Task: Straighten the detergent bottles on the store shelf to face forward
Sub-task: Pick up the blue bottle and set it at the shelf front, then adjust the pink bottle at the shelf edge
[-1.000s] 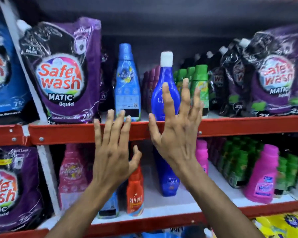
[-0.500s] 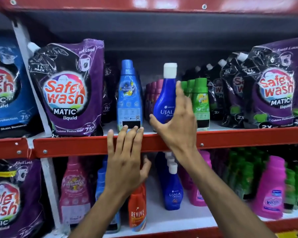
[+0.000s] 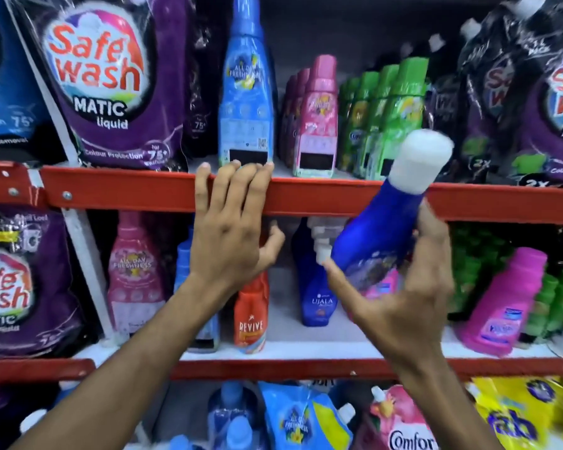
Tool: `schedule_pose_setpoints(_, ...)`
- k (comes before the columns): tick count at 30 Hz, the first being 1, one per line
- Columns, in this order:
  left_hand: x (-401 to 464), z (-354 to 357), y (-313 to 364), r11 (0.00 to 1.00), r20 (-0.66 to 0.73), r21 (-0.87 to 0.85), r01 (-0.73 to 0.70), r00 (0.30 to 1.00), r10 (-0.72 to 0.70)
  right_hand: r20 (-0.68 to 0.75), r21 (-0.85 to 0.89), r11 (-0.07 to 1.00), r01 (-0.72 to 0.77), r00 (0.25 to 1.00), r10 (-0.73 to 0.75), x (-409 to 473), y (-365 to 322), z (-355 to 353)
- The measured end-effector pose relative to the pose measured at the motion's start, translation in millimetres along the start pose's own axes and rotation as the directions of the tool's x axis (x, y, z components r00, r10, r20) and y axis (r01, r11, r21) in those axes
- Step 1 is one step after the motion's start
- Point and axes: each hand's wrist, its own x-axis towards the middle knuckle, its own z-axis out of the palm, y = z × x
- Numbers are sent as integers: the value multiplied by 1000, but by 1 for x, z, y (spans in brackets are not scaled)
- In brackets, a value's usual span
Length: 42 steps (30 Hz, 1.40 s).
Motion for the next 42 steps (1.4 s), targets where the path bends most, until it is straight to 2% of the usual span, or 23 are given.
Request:
schedule_pose_setpoints(3,0,3,3,1000,-12,10,19,1000,-19,135,-1,993,-115,984,114,-43,23,14)
schedule_pose_setpoints(7,1,6,4,998,-8,45,40,999,-40,295,-31,971,-239,926,237,-82,52,38)
schedule_pose_setpoints(18,1,7,5,997,-8,62,49,999,-48,420,-195,897,-397,793,442,-128,80,76)
schedule_pose_setpoints(25,1,-3,18,995,51,3,97,994,-97,436,-157,899,-409,788,435,-136,78,77)
schedule_pose_setpoints(29,-14,-12,37,983,82,-94,159,985,-152,478,-113,924,-366,795,373,-140,78,62)
schedule_pose_setpoints(33,-63,-14,86,956,138,-289,51,990,-11,393,-189,944,-270,860,325,-147,88,35)
schedule_pose_setpoints(35,-92,-7,114,918,249,-396,22,965,85,325,-226,934,-278,882,341,-148,100,18)
schedule_pose_setpoints(37,-118,1,138,883,390,-468,22,902,184,258,-270,911,-312,888,380,-149,113,1)
schedule_pose_setpoints(40,-147,15,171,861,572,-508,10,752,328,139,-334,857,-392,879,456,-147,136,-25)
schedule_pose_setpoints(42,-160,23,185,856,661,-514,52,660,357,47,-362,813,-456,862,504,-142,152,-38)
